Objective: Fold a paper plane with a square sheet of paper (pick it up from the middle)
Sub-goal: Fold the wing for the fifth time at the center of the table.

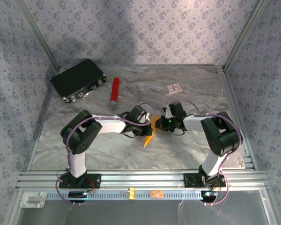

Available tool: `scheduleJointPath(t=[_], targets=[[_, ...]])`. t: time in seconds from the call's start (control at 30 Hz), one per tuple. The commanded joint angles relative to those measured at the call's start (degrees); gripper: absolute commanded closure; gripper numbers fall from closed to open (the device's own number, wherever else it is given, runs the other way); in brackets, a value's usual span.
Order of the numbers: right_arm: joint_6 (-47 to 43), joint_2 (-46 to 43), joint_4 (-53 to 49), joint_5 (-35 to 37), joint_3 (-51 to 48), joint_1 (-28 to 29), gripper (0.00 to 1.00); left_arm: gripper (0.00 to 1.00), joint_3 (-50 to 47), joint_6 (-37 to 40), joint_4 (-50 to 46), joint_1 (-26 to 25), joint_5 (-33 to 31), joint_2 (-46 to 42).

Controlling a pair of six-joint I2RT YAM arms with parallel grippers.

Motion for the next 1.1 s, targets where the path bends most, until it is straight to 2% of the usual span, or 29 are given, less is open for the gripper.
scheduleJointPath(t=[0.0,0.27,0.5,0.63,1.07], targets=[[1.37,2.78,-0.98,4.66,-2.1,-0.74,0.93,0.96,0.03,-0.31,-6.01,-0.28,0.82,-3.52],[0.96,2.78,-2.19,5.3,-1.63,-0.68,0.94,0.93,2.0,-1.58,-6.29,-0.81,2.47,-8.83],[-0.16,2.49,-4.23,6.18,-1.05,-0.68,0.94,0.93,2.81,-3.09,-3.35,-0.99,4.39,-4.67],[-0.53,2.63,-4.68,6.58,-1.26,-0.76,0.94,0.93,2.61,-2.74,-5.09,-1.95,3.27,-1.97],[-0.6,2.88,-8.35,10.04,-1.27,-0.77,0.96,0.94,-6.62,-3.66,-5.11,-5.44,0.58,-3.93]])
